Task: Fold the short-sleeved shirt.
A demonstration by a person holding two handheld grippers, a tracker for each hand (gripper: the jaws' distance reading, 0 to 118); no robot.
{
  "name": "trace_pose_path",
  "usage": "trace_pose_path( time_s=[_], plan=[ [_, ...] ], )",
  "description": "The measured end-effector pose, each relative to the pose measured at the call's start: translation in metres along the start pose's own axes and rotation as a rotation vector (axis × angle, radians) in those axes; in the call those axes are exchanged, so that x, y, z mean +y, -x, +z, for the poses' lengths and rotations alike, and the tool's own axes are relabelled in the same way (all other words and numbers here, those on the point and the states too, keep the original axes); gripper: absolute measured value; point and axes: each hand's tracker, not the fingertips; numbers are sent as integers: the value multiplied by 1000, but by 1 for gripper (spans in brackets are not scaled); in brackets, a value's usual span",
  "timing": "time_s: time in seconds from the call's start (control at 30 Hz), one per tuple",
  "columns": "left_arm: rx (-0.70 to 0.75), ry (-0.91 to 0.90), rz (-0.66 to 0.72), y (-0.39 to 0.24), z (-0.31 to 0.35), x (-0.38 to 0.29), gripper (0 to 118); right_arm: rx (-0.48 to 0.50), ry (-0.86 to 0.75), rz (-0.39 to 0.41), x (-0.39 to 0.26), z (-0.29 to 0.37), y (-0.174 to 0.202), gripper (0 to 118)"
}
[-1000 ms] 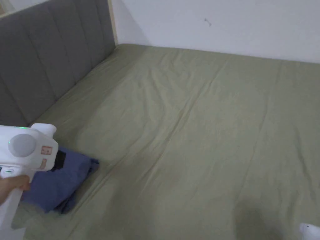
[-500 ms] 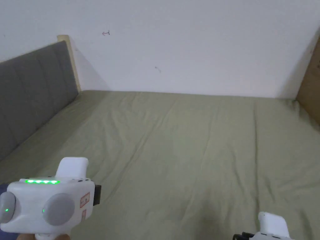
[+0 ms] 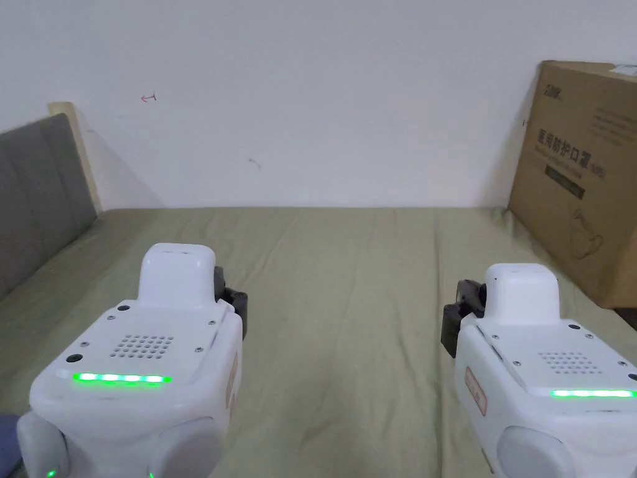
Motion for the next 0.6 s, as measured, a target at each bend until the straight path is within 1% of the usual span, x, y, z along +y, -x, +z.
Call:
trace_pose_path(
  time_s=[0.07,0.13,0.2,0.27,0.33,0.37,0.47,0.5,0.53,0.57,0.6],
  plan=[
    [7,-6,2,-12,7,-2,1,-28,-31,31,-5,6,4,0],
    [-2,-14,13,-17,12,-6,1,-36,-37,39,-12,11,7,0],
    [-5,-20,8,-21,14,-10,2,-39,-21,36,-17,14,8,0],
    [23,-32,-20,-26,18,-13,3,-19,6,12,-19,16,7,0],
    [19,-46,-30,-26,19,-15,4,-11,16,-4,-20,15,6,0],
    [17,-50,-29,-26,21,-16,7,-13,14,-9,-20,15,6,0],
    [12,-27,-15,-25,18,-14,37,-24,14,-10,-19,13,7,0],
    [13,-19,-9,-25,17,-15,55,-21,15,-6,-19,13,7,0],
    [17,-13,3,-25,17,-15,68,-15,19,1,-18,12,8,4],
    [14,-13,22,-24,18,-14,79,-13,22,10,-17,12,9,15],
    [7,-24,47,-23,20,-14,87,-14,26,20,-17,11,9,42]
  ],
)
